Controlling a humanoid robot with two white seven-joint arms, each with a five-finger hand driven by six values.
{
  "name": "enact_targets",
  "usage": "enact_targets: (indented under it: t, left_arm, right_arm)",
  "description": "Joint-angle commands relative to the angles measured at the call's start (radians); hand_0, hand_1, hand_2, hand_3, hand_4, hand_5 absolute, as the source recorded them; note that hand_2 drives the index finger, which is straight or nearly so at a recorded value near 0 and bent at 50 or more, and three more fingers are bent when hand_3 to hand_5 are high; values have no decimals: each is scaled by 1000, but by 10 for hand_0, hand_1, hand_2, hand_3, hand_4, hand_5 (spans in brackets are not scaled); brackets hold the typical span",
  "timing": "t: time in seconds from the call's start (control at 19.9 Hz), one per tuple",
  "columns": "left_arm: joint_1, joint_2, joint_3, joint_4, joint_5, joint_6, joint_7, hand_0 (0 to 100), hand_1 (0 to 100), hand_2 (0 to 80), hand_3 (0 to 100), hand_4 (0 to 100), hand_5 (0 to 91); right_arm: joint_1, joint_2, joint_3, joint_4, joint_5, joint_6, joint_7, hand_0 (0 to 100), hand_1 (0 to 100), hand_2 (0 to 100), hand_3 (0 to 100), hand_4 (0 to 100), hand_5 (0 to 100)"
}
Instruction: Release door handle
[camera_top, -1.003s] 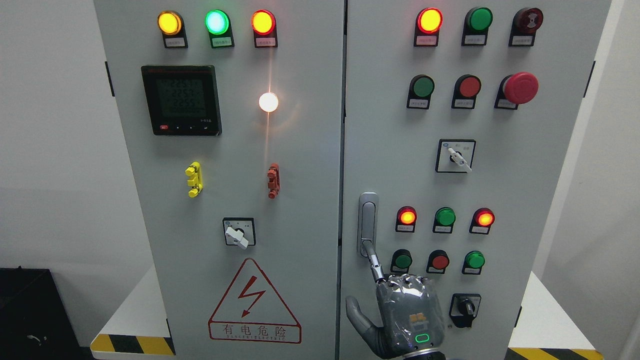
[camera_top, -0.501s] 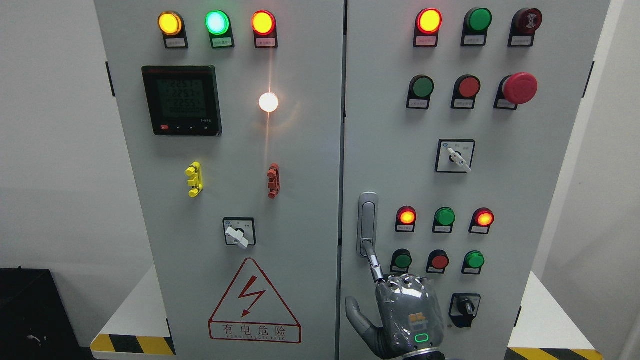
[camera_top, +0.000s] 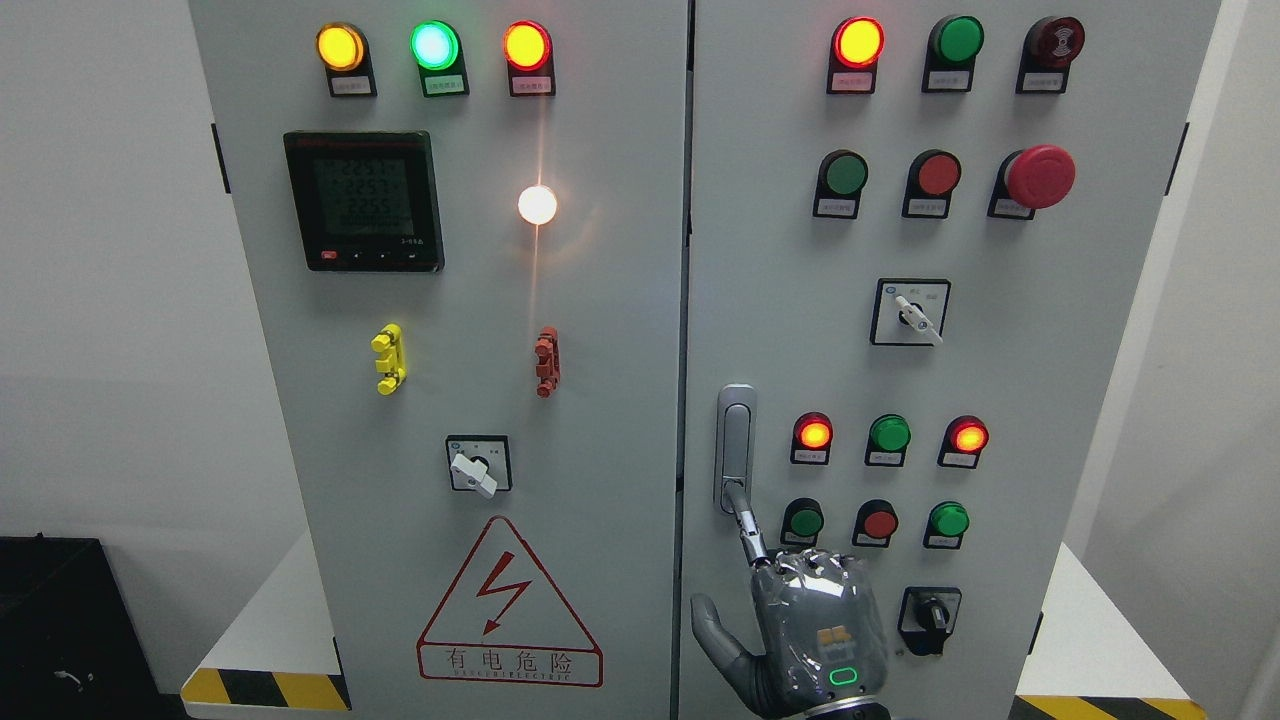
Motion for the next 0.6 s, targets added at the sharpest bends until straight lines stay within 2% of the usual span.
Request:
enact_targets:
  t: [0.0,0.55]
  left_arm:
    - [17,0,0,0,1,0,0,120,556,0,0,0,0]
    - [17,0,0,0,-1,0,0,120,556,0,0,0,0]
  right_arm:
    - [2,0,0,8,0,1,1,424,202,103,1000,1000,1000]
    - [5,0,0,8,0,1,16,423,203,107,1000,1000,1000]
